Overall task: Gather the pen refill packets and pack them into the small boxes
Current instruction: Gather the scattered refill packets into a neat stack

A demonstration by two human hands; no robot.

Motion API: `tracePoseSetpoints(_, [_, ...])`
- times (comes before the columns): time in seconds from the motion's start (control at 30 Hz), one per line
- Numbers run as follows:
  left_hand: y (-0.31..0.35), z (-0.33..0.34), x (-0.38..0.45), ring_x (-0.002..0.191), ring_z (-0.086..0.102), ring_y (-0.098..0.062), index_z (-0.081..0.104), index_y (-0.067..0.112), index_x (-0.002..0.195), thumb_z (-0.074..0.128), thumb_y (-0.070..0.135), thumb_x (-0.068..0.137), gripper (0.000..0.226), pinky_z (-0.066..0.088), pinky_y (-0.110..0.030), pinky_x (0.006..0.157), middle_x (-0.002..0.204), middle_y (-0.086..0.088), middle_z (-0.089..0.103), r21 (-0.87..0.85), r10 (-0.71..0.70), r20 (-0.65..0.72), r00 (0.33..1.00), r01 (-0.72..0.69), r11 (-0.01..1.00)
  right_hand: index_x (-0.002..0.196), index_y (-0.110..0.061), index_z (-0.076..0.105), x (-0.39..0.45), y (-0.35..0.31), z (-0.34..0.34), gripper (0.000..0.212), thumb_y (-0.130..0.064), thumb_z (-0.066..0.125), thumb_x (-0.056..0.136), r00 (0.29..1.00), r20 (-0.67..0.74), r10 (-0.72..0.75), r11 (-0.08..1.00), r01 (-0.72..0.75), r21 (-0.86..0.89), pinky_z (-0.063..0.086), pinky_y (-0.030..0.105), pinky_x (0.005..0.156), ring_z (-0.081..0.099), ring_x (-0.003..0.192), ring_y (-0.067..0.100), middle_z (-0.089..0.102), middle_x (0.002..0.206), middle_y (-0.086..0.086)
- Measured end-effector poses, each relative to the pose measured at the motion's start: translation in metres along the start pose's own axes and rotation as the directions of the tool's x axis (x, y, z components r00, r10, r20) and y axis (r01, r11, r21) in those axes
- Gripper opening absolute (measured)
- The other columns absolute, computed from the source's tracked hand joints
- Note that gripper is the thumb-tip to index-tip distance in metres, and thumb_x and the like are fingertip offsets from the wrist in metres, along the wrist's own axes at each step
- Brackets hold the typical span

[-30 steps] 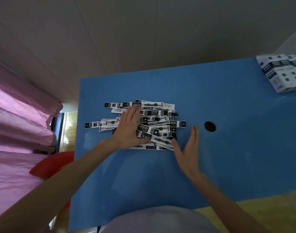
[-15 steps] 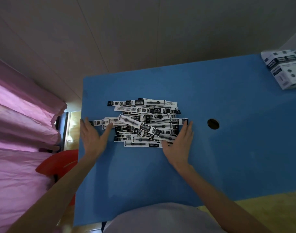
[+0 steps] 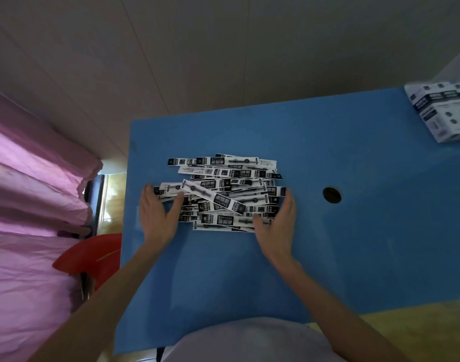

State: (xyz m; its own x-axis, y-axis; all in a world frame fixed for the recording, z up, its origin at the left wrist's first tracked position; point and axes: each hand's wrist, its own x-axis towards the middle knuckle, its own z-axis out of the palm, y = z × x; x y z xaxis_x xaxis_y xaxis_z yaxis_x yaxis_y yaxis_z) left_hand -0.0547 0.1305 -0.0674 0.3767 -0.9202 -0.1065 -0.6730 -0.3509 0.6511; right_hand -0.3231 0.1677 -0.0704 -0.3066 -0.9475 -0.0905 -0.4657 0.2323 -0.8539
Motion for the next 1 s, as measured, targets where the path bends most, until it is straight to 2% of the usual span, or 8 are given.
tracePoseSetpoints(0.1, [-0.005, -0.006, 0.003, 0.141, 0.038, -0.029, 0.038, 0.014, 0.15, 0.047, 0.072, 0.092, 0.082, 0.034, -0.053, 0.117, 0.149, -0.008, 0.048, 0.019, 0.036, -0.007, 0.999, -0.036, 0.999, 0.163, -0.014, 0.013, 0.0, 0.001, -0.006, 0.09, -0.016, 0.07, 0.093, 0.999, -0.001, 0.047, 0.994, -0.047, 0.102, 0.017, 0.032, 0.125, 0.018, 0.155, 0.016, 0.019, 0.168, 0.0])
tracePoseSetpoints(0.2, [0.002, -0.006, 0.0, 0.135, 0.043, -0.026, 0.042, 0.017, 0.147, 0.053, 0.063, 0.096, 0.07, 0.038, -0.051, 0.113, 0.142, -0.005, 0.054, 0.004, 0.054, -0.015, 0.998, -0.054, 0.999, 0.16, -0.016, 0.021, 0.002, -0.002, -0.01, 0.08, -0.012, 0.068, 0.096, 0.996, -0.053, 0.075, 0.973, -0.061, 0.223, 0.029, 0.026, 0.119, 0.034, 0.146, 0.009, 0.034, 0.16, -0.003])
tracePoseSetpoints(0.3, [0.007, -0.006, -0.001, 0.133, 0.048, -0.027, 0.044, 0.015, 0.148, 0.058, 0.056, 0.098, 0.066, 0.041, -0.051, 0.111, 0.142, -0.005, 0.056, 0.01, 0.046, -0.004, 0.999, -0.046, 0.999, 0.154, -0.017, 0.033, 0.013, -0.007, -0.017, 0.065, -0.008, 0.065, 0.098, 0.976, -0.122, 0.182, 0.9, -0.116, 0.421, 0.048, 0.018, 0.098, 0.059, 0.117, 0.004, 0.053, 0.135, -0.006])
tracePoseSetpoints(0.37, [0.007, -0.009, 0.003, 0.127, 0.054, -0.026, 0.049, 0.014, 0.144, 0.06, 0.053, 0.098, 0.062, 0.046, -0.05, 0.106, 0.138, -0.005, 0.06, -0.009, 0.031, 0.0, 1.0, -0.031, 0.999, 0.152, -0.016, 0.036, 0.024, -0.008, -0.023, 0.061, -0.009, 0.065, 0.099, 0.953, -0.115, 0.28, 0.838, -0.184, 0.514, 0.053, 0.022, 0.09, 0.065, 0.102, 0.004, 0.058, 0.128, -0.004])
tracePoseSetpoints(0.5, [0.015, -0.019, 0.013, 0.111, 0.059, -0.014, 0.056, 0.013, 0.138, 0.061, 0.042, 0.101, 0.048, 0.044, -0.029, 0.09, 0.125, 0.0, 0.065, -0.134, -0.057, 0.033, 0.998, 0.061, 0.989, 0.15, -0.009, 0.04, 0.044, -0.003, -0.033, 0.059, -0.013, 0.068, 0.099, 0.93, -0.051, 0.363, 0.81, -0.288, 0.51, 0.057, 0.032, 0.091, 0.069, 0.103, 0.013, 0.062, 0.131, 0.001])
tracePoseSetpoints(0.6, [0.024, -0.019, 0.016, 0.107, 0.058, -0.013, 0.057, 0.011, 0.134, 0.062, 0.031, 0.102, 0.038, 0.041, -0.014, 0.079, 0.115, 0.003, 0.062, -0.221, -0.082, 0.078, 0.994, 0.098, 0.97, 0.144, -0.007, 0.051, 0.054, 0.001, -0.037, 0.05, -0.012, 0.07, 0.097, 0.925, -0.006, 0.379, 0.811, -0.33, 0.483, 0.06, 0.032, 0.084, 0.072, 0.101, 0.022, 0.07, 0.122, 0.008])
tracePoseSetpoints(0.8, [0.032, -0.012, 0.018, 0.105, 0.059, -0.015, 0.058, 0.012, 0.134, 0.061, 0.03, 0.102, 0.037, 0.043, -0.016, 0.08, 0.116, 0.0, 0.063, -0.276, -0.074, 0.129, 0.989, 0.108, 0.955, 0.112, -0.02, 0.07, 0.055, -0.001, -0.028, 0.023, -0.009, 0.075, 0.092, 0.934, -0.084, 0.347, 0.849, -0.275, 0.45, 0.06, 0.042, 0.092, 0.066, 0.084, 0.014, 0.071, 0.094, -0.001])
tracePoseSetpoints(1.0, [0.034, -0.012, 0.021, 0.104, 0.058, -0.015, 0.059, 0.015, 0.132, 0.062, 0.029, 0.101, 0.033, 0.044, -0.022, 0.085, 0.115, 0.001, 0.063, -0.287, -0.092, 0.133, 0.987, 0.127, 0.95, 0.102, -0.019, 0.075, 0.058, 0.001, -0.034, 0.014, -0.007, 0.071, 0.095, 0.942, -0.082, 0.325, 0.861, -0.259, 0.438, 0.063, 0.042, 0.085, 0.073, 0.084, 0.015, 0.076, 0.095, 0.003])
